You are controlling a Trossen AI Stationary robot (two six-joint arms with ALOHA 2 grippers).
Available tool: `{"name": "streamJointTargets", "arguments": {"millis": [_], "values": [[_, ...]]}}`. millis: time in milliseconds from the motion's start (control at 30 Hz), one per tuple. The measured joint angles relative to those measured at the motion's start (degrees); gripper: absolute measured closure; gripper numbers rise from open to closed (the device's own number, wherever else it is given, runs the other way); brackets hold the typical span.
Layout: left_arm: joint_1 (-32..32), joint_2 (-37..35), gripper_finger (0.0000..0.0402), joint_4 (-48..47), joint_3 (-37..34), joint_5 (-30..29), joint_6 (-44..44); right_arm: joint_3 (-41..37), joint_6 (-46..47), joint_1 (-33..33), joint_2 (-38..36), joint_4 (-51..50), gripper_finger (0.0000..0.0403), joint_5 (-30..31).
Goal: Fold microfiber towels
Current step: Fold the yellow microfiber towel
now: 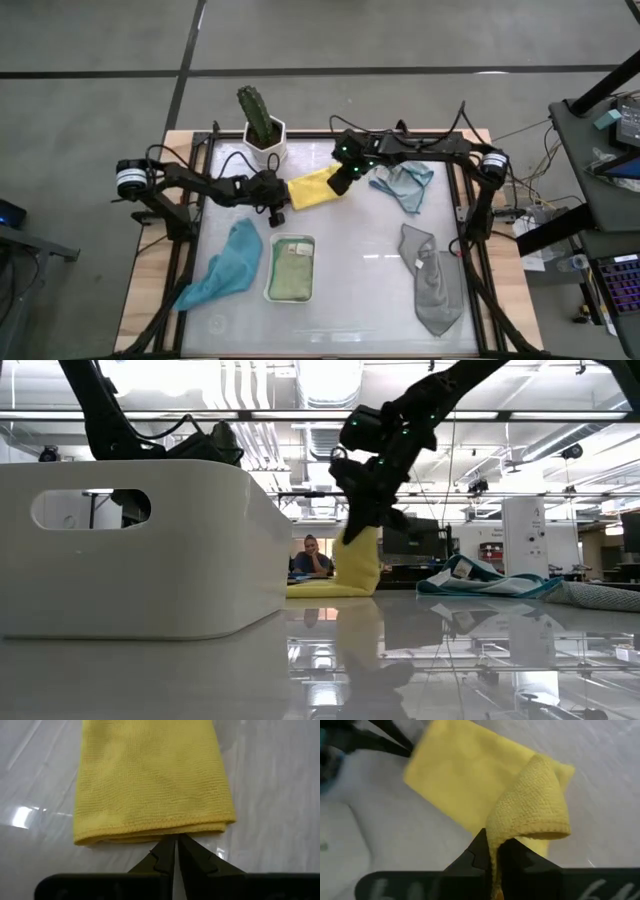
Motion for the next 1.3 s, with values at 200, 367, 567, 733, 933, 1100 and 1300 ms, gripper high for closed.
{"name": "streamJointTargets", "arguments": {"millis": [200, 367, 567, 733, 933, 1100, 1300], "values": [[0.00, -0.27, 0.0393, 0.04, 0.00, 0.02, 0.09, 4.12, 0.04, 1.08, 4.33, 1.67, 0.0390, -1.53], [0.00, -0.27, 0.0393, 0.11, 0.00, 0.03, 0.11, 7.77, 0.02, 2.10, 8.10, 2.22, 0.0390, -3.09], [0.00, -0.27, 0.0393, 0.30, -0.02, 0.04, 1.09, 12.12, 0.31, 3.04, 12.61, 3.77, 0.0390, -5.48], [0.00, -0.27, 0.0393, 0.41, -0.04, 0.07, 1.11, 15.93, 0.59, 3.59, 17.12, 3.66, 0.0390, -5.50], [-0.01, -0.27, 0.0393, 0.42, -0.07, 0.07, 1.13, 19.97, 0.45, 3.64, 20.74, 3.67, 0.0390, -5.51], [-0.01, -0.26, 0.0393, 0.41, -0.07, 0.07, 1.14, 22.02, 0.37, 3.95, 22.05, 3.82, 0.0390, -5.49], [0.00, -0.25, 0.0393, 0.41, -0.07, 0.09, 1.16, 22.37, 0.37, 4.55, 22.05, 4.34, 0.0360, -5.46]]}}
